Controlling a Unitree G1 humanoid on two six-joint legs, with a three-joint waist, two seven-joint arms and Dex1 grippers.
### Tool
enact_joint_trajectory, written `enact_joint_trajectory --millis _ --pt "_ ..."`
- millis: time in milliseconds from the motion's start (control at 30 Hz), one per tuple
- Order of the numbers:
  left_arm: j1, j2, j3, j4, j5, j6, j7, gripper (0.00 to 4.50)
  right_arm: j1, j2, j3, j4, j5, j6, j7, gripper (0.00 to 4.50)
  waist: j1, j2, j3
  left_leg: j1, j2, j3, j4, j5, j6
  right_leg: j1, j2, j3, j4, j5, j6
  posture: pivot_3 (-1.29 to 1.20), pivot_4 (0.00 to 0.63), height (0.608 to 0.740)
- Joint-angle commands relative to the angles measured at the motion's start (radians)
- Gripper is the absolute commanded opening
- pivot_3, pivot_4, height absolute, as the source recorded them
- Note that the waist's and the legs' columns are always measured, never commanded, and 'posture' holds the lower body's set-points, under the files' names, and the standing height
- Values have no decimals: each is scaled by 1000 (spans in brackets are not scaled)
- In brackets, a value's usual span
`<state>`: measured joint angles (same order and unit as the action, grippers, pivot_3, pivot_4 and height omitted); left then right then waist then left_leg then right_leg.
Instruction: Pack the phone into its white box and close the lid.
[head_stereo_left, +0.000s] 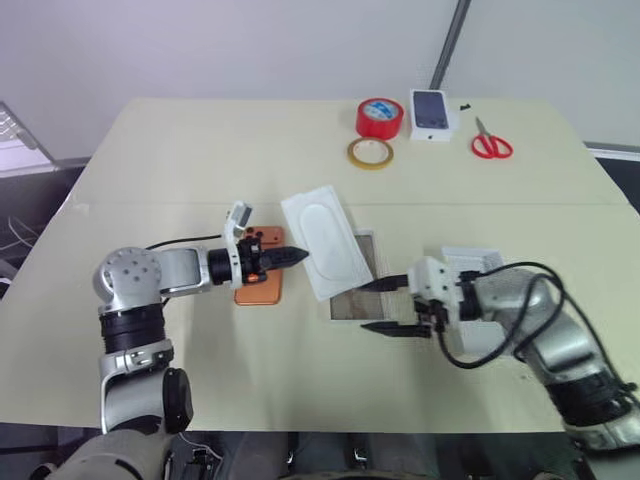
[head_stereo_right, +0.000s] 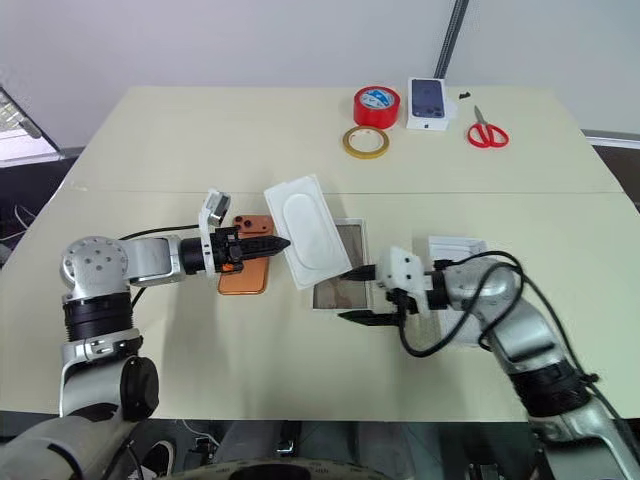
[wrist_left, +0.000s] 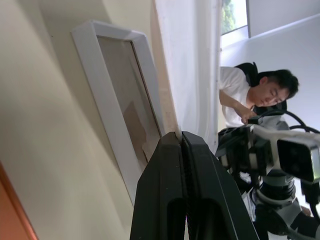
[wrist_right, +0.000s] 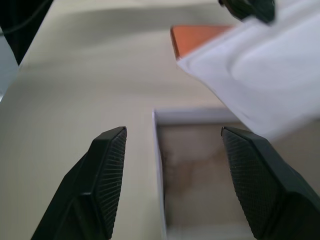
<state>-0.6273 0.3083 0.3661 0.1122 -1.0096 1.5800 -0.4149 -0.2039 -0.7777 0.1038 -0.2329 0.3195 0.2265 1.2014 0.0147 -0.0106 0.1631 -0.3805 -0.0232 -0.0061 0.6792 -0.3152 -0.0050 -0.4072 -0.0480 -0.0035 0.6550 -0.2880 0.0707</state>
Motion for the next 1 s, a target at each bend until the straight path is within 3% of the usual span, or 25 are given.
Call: enact_joint_trajectory --millis 33,333,433,667,767,867,967,1000 --pt "3 -7 -29 -29 2 -23 -28 0 49 -39 -85 3 -10 -69 -14 3287 -3 0 0 0 0 0 0 0 0 0 0 0 0 0 0 0 150 740" --pt "-9 -17 -135 22 31 -45 -92 0 37 -47 -184 100 -12 -99 -92 3287 -4 0 0 0 0 0 0 2 -3 0 0 0 0 0 0 0 150 740" --pt "-20 -11 -150 37 44 -66 -106 992 50 -41 -179 88 -12 -100 -101 3351 -3 0 0 0 0 0 0 3 -4 0 0 0 0 0 0 0 150 740" --pt "-18 -16 -177 23 77 -108 -113 4464 48 -14 -170 70 -5 -93 -125 3351 -3 0 0 -1 0 0 0 3 -4 -1 0 0 0 0 0 0 150 740" --pt "-12 -5 -190 -12 103 -160 -116 4464 -1 24 -161 61 13 -74 -154 3351 -8 0 0 -1 0 0 0 3 -4 -1 0 0 0 0 0 0 150 740" --pt "25 52 -268 -98 224 -359 -146 4464 -82 93 -145 54 36 -15 -210 3351 -15 0 0 -1 0 0 0 3 -5 -1 0 0 1 0 0 0 150 740" --pt "97 115 -318 -173 371 -677 -238 4500 -119 141 -81 50 -6 -18 -229 2531 -20 0 0 0 0 0 -1 4 -7 -2 1 0 1 0 0 0 150 740" --pt "110 128 -308 -175 382 -720 -253 4500 -128 157 -54 49 -33 -29 -243 2046 -21 1 0 0 0 0 -2 4 -7 -2 1 0 1 0 0 0 150 740"
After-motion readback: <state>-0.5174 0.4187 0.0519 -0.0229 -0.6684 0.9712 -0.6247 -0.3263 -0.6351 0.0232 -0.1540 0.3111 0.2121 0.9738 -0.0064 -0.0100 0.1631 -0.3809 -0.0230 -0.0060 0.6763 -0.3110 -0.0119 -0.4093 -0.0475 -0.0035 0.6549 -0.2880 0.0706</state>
